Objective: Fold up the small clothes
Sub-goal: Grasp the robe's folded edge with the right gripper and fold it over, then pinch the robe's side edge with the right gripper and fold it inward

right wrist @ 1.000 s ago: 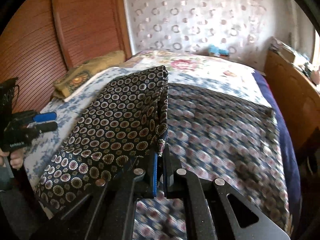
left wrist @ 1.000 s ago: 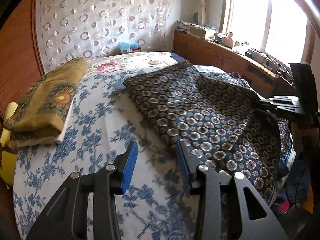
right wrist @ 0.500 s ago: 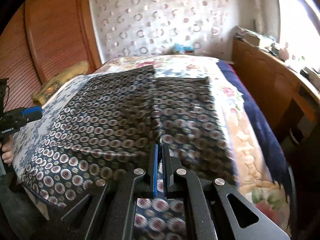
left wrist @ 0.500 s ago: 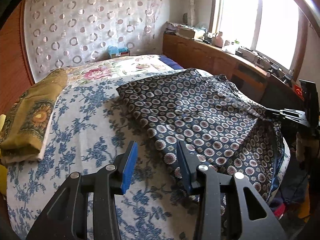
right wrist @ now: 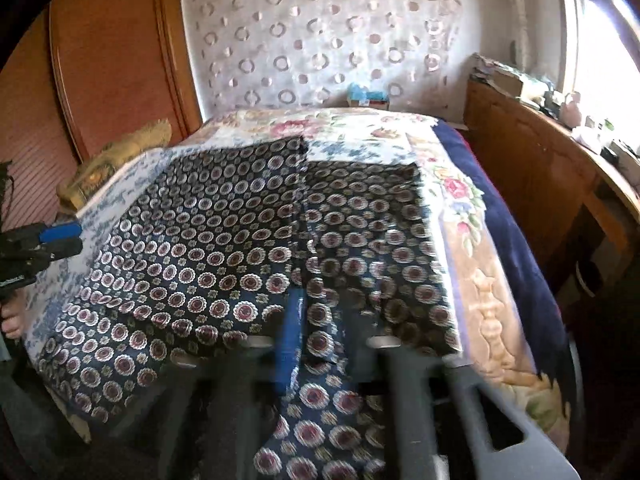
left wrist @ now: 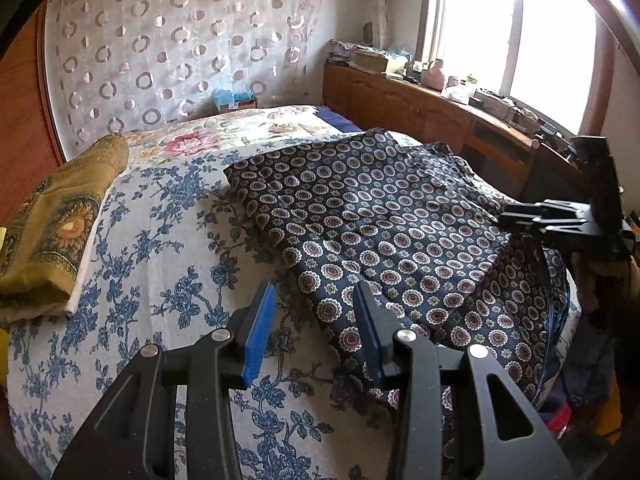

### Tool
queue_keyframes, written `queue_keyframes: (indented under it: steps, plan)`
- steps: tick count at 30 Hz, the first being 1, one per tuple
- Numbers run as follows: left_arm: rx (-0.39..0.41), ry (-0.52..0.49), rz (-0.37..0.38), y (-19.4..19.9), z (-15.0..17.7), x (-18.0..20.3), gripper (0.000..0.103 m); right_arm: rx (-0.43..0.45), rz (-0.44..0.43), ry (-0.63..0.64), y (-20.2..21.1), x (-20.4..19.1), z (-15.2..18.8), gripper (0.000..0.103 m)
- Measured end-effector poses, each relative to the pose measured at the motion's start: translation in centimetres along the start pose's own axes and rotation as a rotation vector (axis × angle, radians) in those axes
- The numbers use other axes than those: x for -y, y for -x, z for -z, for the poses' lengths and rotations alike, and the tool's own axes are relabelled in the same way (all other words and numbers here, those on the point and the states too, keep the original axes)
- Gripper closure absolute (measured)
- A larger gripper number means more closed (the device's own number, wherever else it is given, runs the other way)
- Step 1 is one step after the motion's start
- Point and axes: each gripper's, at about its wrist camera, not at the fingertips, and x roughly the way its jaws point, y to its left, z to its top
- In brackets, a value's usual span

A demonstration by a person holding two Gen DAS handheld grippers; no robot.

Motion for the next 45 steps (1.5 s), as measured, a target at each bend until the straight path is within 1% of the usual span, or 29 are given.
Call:
queue_keyframes:
  steps: [2, 4, 6, 7, 8, 9, 10, 11, 13, 16, 18, 22, 27, 31, 34, 38, 41, 44, 45]
  plan:
    - [-0.006, 0.005, 0.001, -0.2, 0.2, -0.1, 0.062, -0.032, -0.026, -0.012, -1.1, 0.0, 0.1, 0.055]
    - [-0.011, 0.010, 0.002, -0.3, 0.3, -0.1, 0.062, -0.055, -0.027, -0.015, -1.5, 0.2, 0.3, 0.055]
    - [-0.013, 0.011, 0.000, -0.3, 0.4, -0.1, 0.062, -0.075, -0.052, -0.033, -1.8, 0.6, 0.4, 0.055]
    - [-0.014, 0.012, 0.000, -0.3, 0.4, -0.1, 0.062, -0.073, -0.057, -0.033, -1.6, 0.7, 0.5, 0.060]
    - [-0.015, 0.013, 0.001, -0.4, 0.4, -0.1, 0.062, -0.069, -0.061, -0.023, -1.4, 0.7, 0.6, 0.074]
    - [-0.015, 0.014, 0.001, -0.4, 0.4, -0.1, 0.062, -0.070, -0.071, -0.014, -1.6, 0.6, 0.4, 0.082]
    - [-0.015, 0.014, 0.000, -0.4, 0.5, -0.1, 0.062, -0.066, -0.090, -0.002, -1.3, 0.5, 0.6, 0.097]
    - [-0.015, 0.014, 0.000, -0.4, 0.5, -0.1, 0.062, -0.056, -0.103, 0.009, -1.4, 0.6, 0.7, 0.098]
    - [-0.015, 0.015, 0.001, -0.4, 0.5, -0.1, 0.062, -0.035, -0.099, 0.031, -0.6, 0.6, 0.9, 0.099]
    - [-0.016, 0.011, 0.003, -0.4, 0.5, 0.0, 0.062, 0.005, -0.096, 0.023, 0.9, 1.4, 1.1, 0.100]
    - [-0.017, 0.010, 0.004, -0.5, 0.5, 0.0, 0.062, 0.022, -0.078, 0.023, 1.7, 0.8, 1.6, 0.100]
    - [-0.020, 0.005, 0.006, -0.6, 0.5, 0.3, 0.062, 0.043, -0.016, 0.014, 3.4, 1.9, 2.4, 0.100]
    - [-0.024, 0.002, 0.013, -0.8, 0.4, 0.6, 0.062, 0.049, 0.061, -0.030, 5.2, 3.6, 3.8, 0.100]
    - [-0.026, -0.010, 0.020, -1.1, -0.1, 1.2, 0.062, 0.036, 0.117, -0.062, 7.0, 4.7, 5.2, 0.100]
    - [-0.029, -0.020, 0.036, -1.6, -0.5, 1.7, 0.062, 0.032, 0.119, -0.080, 7.5, 5.1, 5.8, 0.100]
    - [-0.048, -0.029, 0.059, -2.6, -1.1, 2.1, 0.062, 0.030, 0.136, -0.072, 7.4, 4.5, 5.3, 0.100]
    - [-0.066, -0.024, 0.091, -3.5, -1.4, 2.3, 0.062, 0.034, 0.147, -0.072, 7.5, 4.2, 5.0, 0.100]
    - [-0.083, -0.026, 0.101, -4.3, -1.6, 2.4, 0.062, 0.033, 0.149, -0.076, 7.4, 4.2, 5.1, 0.100]
    - [-0.088, -0.028, 0.101, -4.6, -1.7, 2.4, 0.063, 0.029, 0.151, -0.079, 7.3, 4.3, 5.2, 0.098]
